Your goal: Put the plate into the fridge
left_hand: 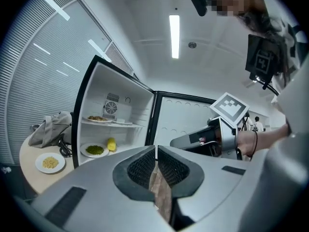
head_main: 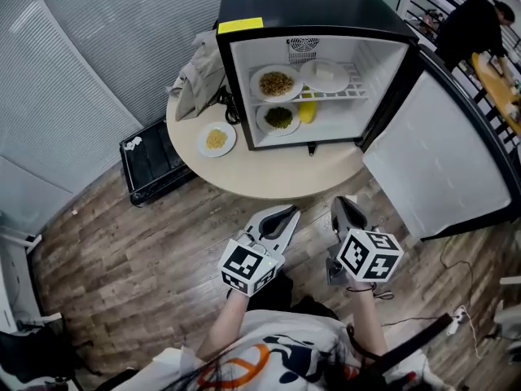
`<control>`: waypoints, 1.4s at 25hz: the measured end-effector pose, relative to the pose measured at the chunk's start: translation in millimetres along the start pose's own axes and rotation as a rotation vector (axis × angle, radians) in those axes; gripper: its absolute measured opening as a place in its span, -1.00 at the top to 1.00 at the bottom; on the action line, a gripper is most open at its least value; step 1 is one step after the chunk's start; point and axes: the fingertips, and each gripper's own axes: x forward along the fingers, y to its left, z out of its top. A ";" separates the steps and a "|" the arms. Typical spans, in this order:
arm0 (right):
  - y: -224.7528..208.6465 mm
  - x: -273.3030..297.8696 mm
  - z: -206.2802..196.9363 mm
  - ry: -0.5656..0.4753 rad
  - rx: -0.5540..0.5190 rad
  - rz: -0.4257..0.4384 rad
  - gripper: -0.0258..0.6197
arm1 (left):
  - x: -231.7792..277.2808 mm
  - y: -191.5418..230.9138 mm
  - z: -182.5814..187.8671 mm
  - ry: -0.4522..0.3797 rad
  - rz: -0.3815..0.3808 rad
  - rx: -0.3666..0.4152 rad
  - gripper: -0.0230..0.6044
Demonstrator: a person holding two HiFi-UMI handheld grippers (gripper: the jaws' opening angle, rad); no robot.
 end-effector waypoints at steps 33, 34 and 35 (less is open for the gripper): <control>-6.9 -153.5 -71.5 0.030 -0.028 0.174 0.81 | -63.1 -170.7 -30.7 0.010 0.067 0.072 0.86; -6.3 -154.1 -71.0 0.029 -0.026 0.175 0.81 | -64.0 -171.4 -29.8 0.008 0.066 0.075 0.86; -5.9 -154.2 -70.5 0.028 -0.024 0.177 0.81 | -64.7 -172.1 -29.0 0.007 0.066 0.077 0.86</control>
